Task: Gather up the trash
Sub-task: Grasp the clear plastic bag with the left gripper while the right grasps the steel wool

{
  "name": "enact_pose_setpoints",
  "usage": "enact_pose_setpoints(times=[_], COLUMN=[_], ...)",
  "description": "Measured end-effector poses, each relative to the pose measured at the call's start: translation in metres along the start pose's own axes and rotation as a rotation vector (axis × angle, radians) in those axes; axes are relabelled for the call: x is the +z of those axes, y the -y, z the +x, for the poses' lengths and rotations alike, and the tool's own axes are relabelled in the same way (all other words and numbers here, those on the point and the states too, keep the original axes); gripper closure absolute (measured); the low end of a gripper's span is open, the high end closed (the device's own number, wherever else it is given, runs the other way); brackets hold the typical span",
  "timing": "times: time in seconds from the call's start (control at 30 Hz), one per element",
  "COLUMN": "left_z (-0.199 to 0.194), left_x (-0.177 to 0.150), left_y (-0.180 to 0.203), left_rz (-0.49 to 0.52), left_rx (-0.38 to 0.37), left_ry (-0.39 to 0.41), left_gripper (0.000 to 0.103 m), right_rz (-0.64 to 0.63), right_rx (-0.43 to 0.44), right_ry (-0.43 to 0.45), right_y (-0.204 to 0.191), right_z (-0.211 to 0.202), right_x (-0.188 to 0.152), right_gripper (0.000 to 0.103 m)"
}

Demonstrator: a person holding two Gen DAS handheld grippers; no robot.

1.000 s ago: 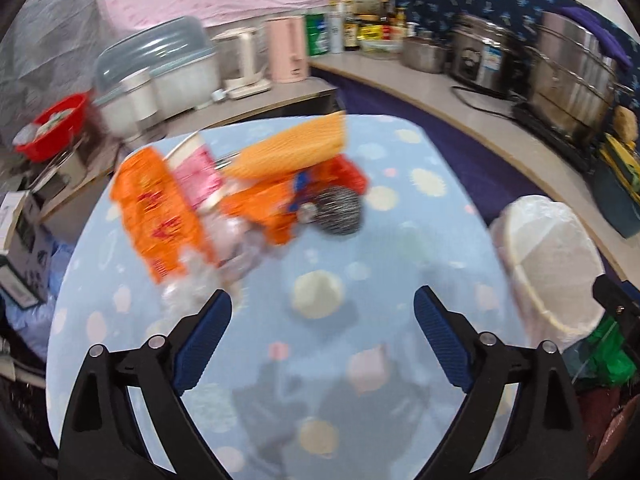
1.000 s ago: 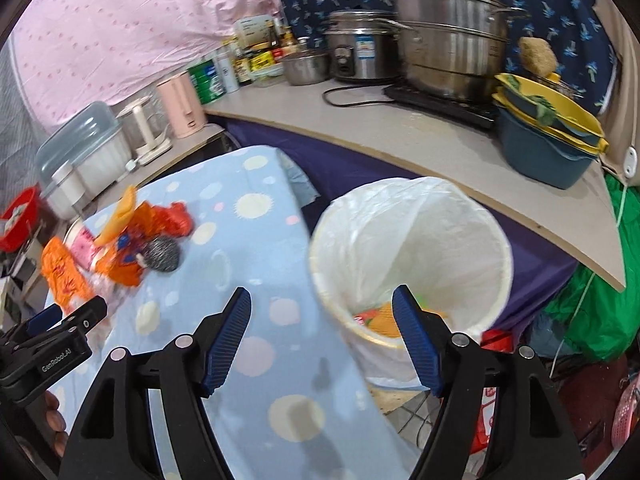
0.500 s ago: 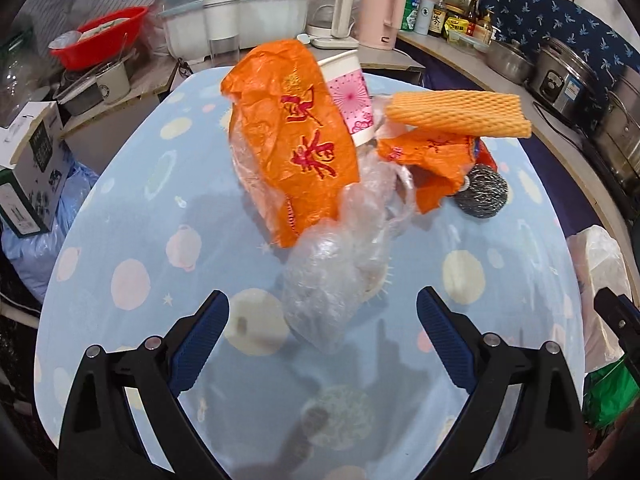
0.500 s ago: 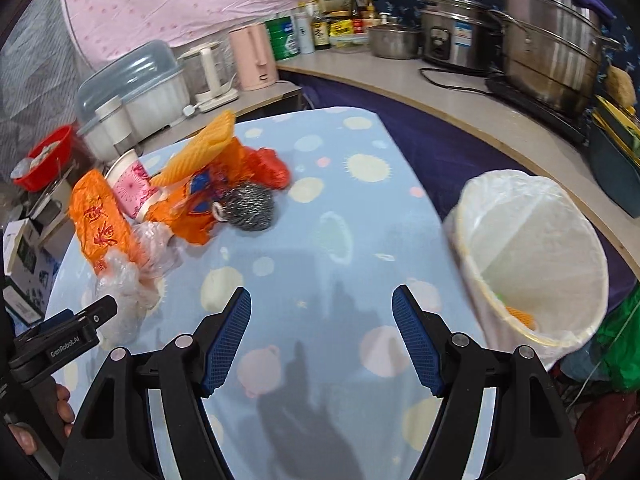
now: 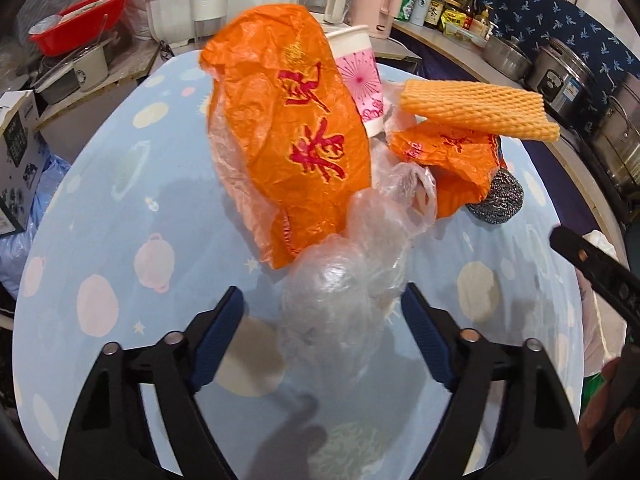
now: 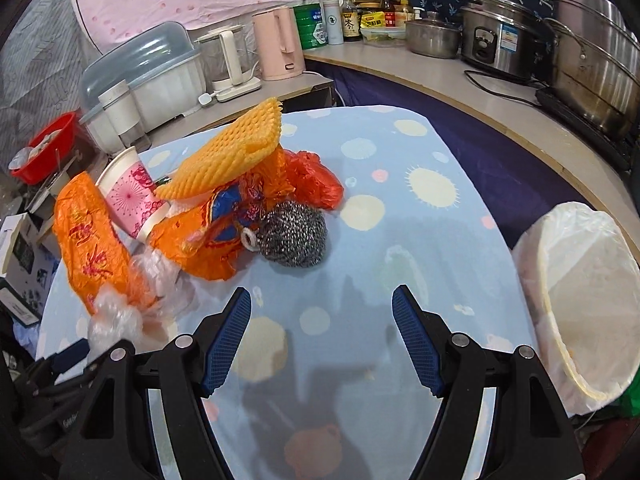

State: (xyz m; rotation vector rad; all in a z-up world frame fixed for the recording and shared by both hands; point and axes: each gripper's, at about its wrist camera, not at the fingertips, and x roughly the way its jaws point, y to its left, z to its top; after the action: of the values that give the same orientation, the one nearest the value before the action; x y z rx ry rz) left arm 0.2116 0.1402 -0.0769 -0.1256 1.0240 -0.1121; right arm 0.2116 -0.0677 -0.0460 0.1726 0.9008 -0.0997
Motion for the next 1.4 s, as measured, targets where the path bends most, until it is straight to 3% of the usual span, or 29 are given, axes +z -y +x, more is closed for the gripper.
enact_pose_setpoints(times=[0.03, 0.2, 0.5, 0.57, 0.63, 0.77, 0.97, 1.07, 1.1, 1.13, 1.3, 1.37, 1.4], left_z=[0.003, 0.014, 0.015, 0.016, 0.017, 0.014, 0.005, -0.003, -0.006, -0.009, -0.027, -0.031, -0.033], left_x=[0.0, 0.0, -0.003, -0.004, -0.004, -0.005, -0.008, -0.01, -0.011, -0.011, -0.016, -0.018, -0.019], left_y=[0.002, 0.008, 0.014, 0.016, 0.017, 0.018, 0.022, 0.025, 0.026, 0.027, 0.033, 0.035, 0.036], left_rz=[0.004, 0.024, 0.046, 0.046, 0.047, 0.05, 0.056, 0.061, 0.062, 0.064, 0.076, 0.075, 0.076], left_rx=[-0.005, -0.029, -0.018, -0.013, -0.008, -0.004, -0.007, -0.012, -0.014, -0.017, -0.021, -0.023, -0.025], left_ry=[-0.01, -0.047, -0.051, -0.053, -0.054, -0.052, -0.042, -0.032, -0.027, -0.024, 0.002, 0.007, 0.008], left_gripper=[0.037, 0.069, 0.074, 0.074, 0.074, 0.076, 0.079, 0.079, 0.079, 0.079, 0.08, 0.08, 0.08], right_rz=[0.002, 0.001, 0.028, 0.016, 0.009, -0.035, 0.002, 0.027, 0.034, 0.041, 0.063, 0.077, 0.077], right_rx=[0.005, 0.003, 0.046, 0.067, 0.105, 0.08, 0.106, 0.111, 0.117, 0.118, 0.125, 0.123, 0.119], right_ry=[-0.004, -0.014, -0.029, -0.032, -0.039, -0.019, 0.002, 0.018, 0.021, 0.024, 0.024, 0.022, 0.023], right_y=[0.0, -0.003, -0.003, -0.007, -0.011, -0.021, -0.008, 0.003, 0.006, 0.01, 0.024, 0.03, 0.031], right_z=[0.007, 0.037, 0.072, 0.075, 0.077, 0.068, 0.046, 0.03, 0.024, 0.019, 0.0, -0.005, -0.006], right_x=[0.004, 0.02, 0.034, 0.035, 0.034, 0.03, 0.023, 0.018, 0.016, 0.014, 0.004, -0.001, -0.003], right_gripper=[0.033, 0.033, 0.034, 0.041, 0.061, 0.066, 0.075, 0.086, 0.1, 0.102, 0.101, 0.093, 0.076])
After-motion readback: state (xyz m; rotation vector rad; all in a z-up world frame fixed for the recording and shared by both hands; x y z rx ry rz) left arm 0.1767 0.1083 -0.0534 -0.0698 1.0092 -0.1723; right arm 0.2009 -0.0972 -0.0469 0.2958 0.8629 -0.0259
